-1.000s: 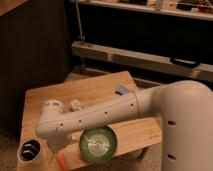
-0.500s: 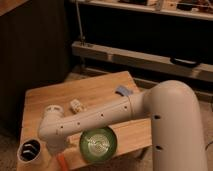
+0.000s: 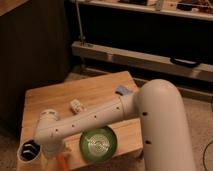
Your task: Drag the pepper across the table
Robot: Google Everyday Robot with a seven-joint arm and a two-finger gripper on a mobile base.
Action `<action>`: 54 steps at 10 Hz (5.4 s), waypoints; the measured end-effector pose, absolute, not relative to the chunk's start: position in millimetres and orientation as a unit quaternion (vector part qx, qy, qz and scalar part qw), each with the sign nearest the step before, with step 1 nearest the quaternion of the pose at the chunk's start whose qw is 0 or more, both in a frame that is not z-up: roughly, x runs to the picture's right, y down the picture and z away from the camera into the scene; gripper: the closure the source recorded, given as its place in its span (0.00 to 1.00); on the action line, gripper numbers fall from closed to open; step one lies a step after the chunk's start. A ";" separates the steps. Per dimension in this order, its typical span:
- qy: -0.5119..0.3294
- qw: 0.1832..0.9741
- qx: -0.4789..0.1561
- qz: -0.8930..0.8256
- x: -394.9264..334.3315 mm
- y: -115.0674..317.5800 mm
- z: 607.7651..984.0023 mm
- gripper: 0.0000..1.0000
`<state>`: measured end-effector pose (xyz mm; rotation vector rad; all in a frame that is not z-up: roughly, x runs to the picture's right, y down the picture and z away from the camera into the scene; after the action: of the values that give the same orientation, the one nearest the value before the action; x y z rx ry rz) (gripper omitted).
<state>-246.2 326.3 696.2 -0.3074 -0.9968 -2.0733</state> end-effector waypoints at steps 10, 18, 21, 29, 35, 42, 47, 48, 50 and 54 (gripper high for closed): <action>-0.366 0.386 -0.166 -0.831 -252.1 350.0 720.1 0.96; -0.331 0.417 -0.148 -0.834 -229.1 267.5 716.2 0.96; -0.348 0.436 -0.106 -0.823 -233.0 285.6 740.1 0.96; -0.349 0.439 -0.072 -0.825 -252.6 270.7 751.7 0.96; -0.340 0.452 -0.065 -0.822 -263.4 259.6 779.0 0.96; -0.329 0.451 -0.057 -0.828 -284.0 224.9 811.7 0.96; -0.325 0.453 -0.054 -0.829 -291.0 206.9 828.9 0.96; -0.324 0.453 -0.052 -0.829 -293.0 202.6 831.9 0.96; -0.320 0.447 -0.048 -0.834 -303.1 194.5 839.6 0.96; -0.308 0.434 -0.043 -0.845 -318.5 181.6 851.5 0.96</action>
<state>-318.5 181.6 851.5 -0.1065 -0.7669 -2.1052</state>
